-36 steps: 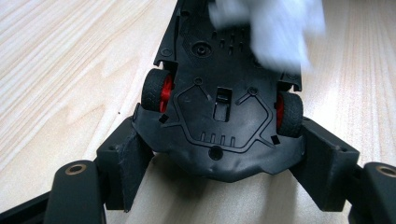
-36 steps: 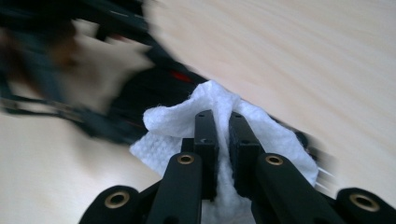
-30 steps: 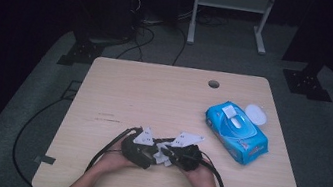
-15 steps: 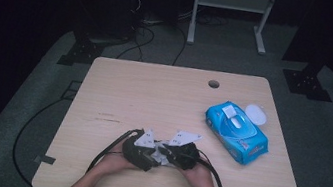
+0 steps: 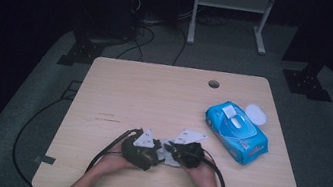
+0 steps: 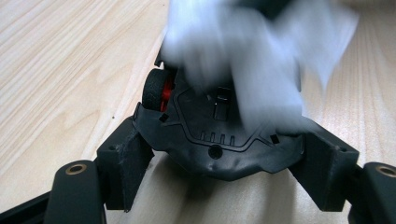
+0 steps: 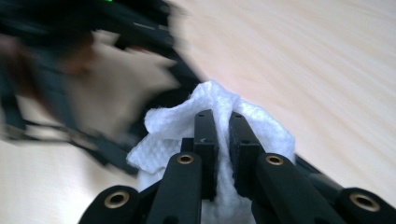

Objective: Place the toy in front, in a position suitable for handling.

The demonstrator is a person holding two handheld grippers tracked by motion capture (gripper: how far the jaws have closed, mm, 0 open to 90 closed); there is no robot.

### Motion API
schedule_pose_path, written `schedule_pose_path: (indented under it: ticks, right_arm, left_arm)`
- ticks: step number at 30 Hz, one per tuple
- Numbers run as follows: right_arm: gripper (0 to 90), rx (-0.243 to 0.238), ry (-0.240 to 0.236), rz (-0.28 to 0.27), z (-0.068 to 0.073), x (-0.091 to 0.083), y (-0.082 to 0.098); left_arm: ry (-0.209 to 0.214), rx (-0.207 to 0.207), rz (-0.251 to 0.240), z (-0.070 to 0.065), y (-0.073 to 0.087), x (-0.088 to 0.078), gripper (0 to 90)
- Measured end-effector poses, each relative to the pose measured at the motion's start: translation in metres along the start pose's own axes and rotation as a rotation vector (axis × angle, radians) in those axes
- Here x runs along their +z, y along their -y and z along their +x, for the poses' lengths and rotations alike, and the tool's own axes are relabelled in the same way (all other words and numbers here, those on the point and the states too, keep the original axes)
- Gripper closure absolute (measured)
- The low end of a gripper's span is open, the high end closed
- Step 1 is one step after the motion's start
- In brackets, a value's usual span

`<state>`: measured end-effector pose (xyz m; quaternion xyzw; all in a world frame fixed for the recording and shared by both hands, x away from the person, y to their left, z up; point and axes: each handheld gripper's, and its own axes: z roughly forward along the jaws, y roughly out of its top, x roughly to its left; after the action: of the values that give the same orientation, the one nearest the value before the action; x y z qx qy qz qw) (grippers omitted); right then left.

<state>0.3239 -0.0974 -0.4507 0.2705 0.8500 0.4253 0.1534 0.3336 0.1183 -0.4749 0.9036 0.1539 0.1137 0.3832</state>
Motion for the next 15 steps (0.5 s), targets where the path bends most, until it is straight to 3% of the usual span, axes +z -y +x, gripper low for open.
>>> schedule_pose_path:
  ticks: [3, 5, 8, 11, 15]
  right_arm:
    - [83.3, 0.046, 0.019, -0.008, -0.018, -0.012, 0.011]
    - [83.3, 0.046, 0.060, -0.001, -0.022, -0.018, 0.014]
    - [83.3, 0.061, 0.063, -0.002, -0.021, -0.018, 0.015]
    - [83.3, 0.029, 0.070, -0.002, -0.013, -0.013, 0.012]
    - [83.2, 0.004, -0.033, -0.014, 0.008, -0.002, 0.007]
  left_arm:
    - [0.002, 0.003, 0.002, 0.001, 0.000, 0.000, 26.0]
    - [-0.005, 0.006, 0.003, 0.001, 0.000, -0.001, 26.0]
    - [0.000, -0.007, 0.011, 0.002, 0.002, -0.001, 26.0]
    - [-0.001, -0.006, 0.012, 0.002, 0.002, -0.001, 26.0]
    - [0.003, -0.008, 0.014, 0.001, 0.001, 0.001, 26.0]
